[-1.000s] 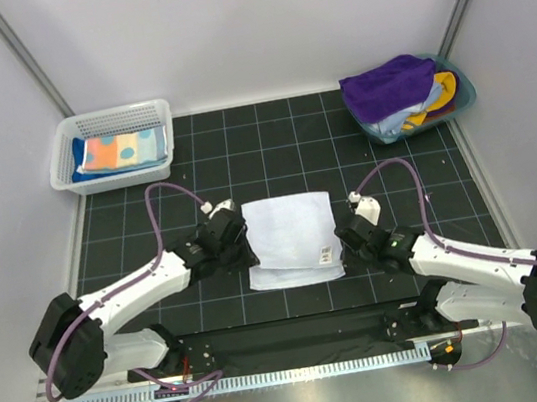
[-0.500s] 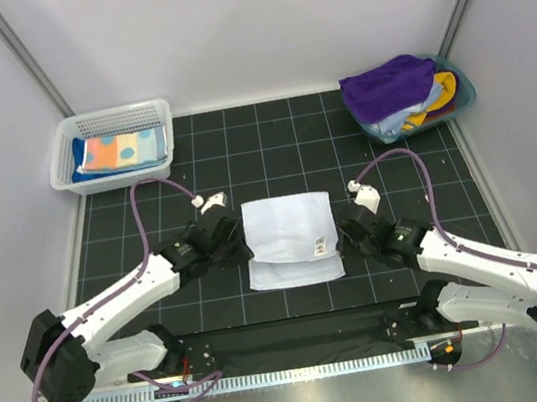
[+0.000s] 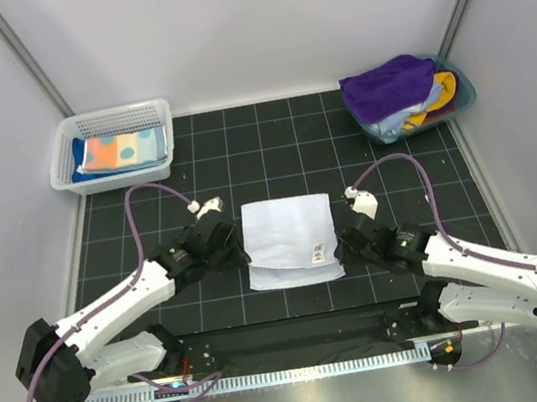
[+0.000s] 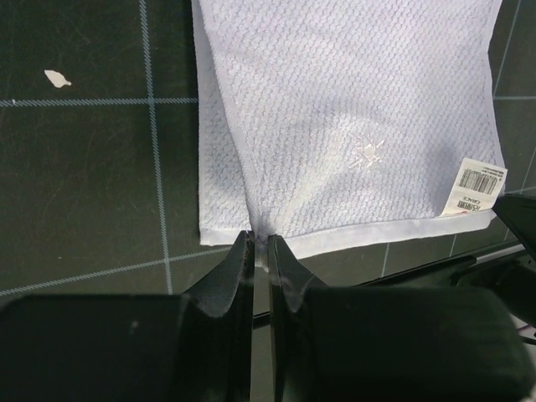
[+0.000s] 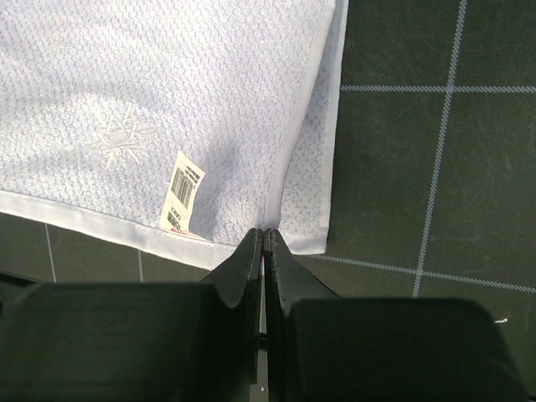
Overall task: Fold and stack the towels
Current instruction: Fold the towel
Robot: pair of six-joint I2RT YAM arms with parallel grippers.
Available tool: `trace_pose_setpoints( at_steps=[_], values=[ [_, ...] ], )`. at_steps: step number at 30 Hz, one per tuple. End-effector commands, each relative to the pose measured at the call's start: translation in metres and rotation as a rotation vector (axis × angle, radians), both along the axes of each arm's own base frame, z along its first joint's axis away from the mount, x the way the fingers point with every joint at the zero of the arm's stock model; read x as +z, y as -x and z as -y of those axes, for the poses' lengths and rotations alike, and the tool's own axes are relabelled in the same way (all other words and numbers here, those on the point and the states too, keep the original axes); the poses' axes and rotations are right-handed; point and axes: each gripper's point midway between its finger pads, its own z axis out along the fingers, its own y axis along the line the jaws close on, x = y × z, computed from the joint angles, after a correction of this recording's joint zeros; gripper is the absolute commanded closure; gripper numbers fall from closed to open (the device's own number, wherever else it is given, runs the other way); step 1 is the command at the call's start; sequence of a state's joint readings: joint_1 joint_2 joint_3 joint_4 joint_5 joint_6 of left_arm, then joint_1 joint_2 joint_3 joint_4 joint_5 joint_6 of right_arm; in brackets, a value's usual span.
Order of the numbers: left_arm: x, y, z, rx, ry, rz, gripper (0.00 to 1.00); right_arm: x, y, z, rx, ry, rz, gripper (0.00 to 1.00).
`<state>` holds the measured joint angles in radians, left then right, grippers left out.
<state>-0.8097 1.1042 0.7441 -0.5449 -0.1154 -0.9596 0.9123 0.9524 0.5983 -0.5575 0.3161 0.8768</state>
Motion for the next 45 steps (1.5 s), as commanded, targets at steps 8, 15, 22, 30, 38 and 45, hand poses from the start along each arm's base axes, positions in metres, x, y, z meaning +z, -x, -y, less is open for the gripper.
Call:
trace_pose_setpoints(
  at_steps=[8, 15, 22, 30, 38, 45],
  values=[
    [-0.036, 0.017, 0.001, -0.023, 0.007, -0.091, 1.0, -0.016, 0.004, 0.006, -0.045, 0.013, -0.008, 0.94],
    [-0.071, 0.023, 0.006, -0.044, -0.012, -0.159, 0.97, -0.048, 0.013, 0.009, -0.038, 0.042, -0.066, 0.85],
    [-0.067, 0.02, 0.006, -0.049, -0.018, -0.144, 0.6, -0.043, 0.013, 0.012, -0.038, 0.046, -0.058, 0.59],
    [-0.016, -0.029, -0.008, 0.03, -0.081, 0.001, 0.47, 0.009, -0.025, 0.007, -0.038, 0.096, 0.088, 0.47],
    [-0.003, -0.126, -0.017, 0.135, -0.174, 0.088, 0.5, 0.01, -0.118, 0.003, -0.08, 0.123, 0.06, 0.49],
    [-0.036, -0.176, -0.026, 0.134, -0.27, 0.061, 0.54, -0.014, -0.174, 0.009, -0.087, 0.205, 0.017, 0.51]
  ],
)
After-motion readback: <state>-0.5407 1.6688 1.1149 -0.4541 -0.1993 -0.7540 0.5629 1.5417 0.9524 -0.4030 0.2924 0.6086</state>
